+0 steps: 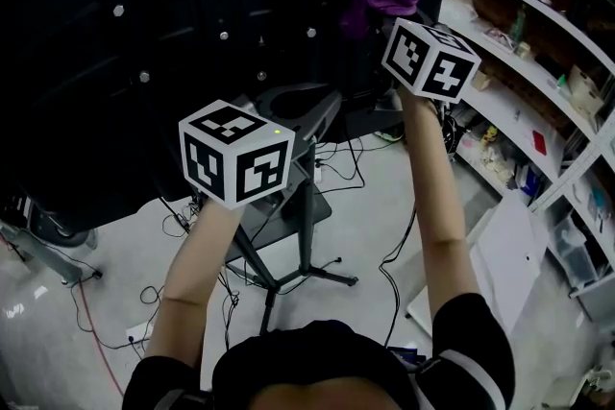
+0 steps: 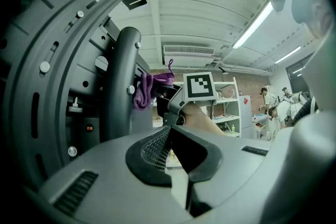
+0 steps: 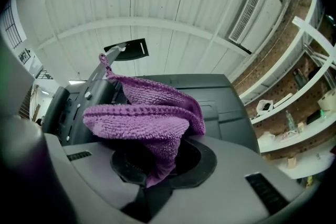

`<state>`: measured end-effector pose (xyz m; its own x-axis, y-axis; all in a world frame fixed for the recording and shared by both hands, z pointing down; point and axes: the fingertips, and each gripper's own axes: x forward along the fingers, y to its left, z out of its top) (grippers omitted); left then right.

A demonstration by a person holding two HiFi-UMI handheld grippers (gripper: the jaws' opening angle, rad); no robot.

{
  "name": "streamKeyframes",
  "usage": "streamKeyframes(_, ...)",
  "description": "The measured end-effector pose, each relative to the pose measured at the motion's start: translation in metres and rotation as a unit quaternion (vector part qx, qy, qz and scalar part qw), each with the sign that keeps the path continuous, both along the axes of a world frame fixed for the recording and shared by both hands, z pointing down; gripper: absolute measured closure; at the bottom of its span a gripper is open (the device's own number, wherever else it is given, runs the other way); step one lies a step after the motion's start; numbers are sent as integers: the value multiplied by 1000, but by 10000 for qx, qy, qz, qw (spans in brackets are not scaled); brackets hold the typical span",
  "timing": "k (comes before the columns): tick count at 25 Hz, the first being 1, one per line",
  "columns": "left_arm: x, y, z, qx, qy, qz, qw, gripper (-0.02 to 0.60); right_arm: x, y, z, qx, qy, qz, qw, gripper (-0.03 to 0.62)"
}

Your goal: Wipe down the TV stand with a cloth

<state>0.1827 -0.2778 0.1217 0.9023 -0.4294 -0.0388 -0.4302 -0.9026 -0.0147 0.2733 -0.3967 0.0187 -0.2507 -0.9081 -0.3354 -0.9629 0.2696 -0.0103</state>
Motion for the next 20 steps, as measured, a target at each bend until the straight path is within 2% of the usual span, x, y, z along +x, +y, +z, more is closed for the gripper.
streamKeyframes(9, 11, -5, 4, -46, -38, 102, 9999, 575, 46, -10, 1, -13, -233, 389, 9990, 530)
streamKeyframes(20, 12, -8, 6, -63, -105, 80, 9999, 575, 118, -24, 10, -159, -773, 984, 9920, 530)
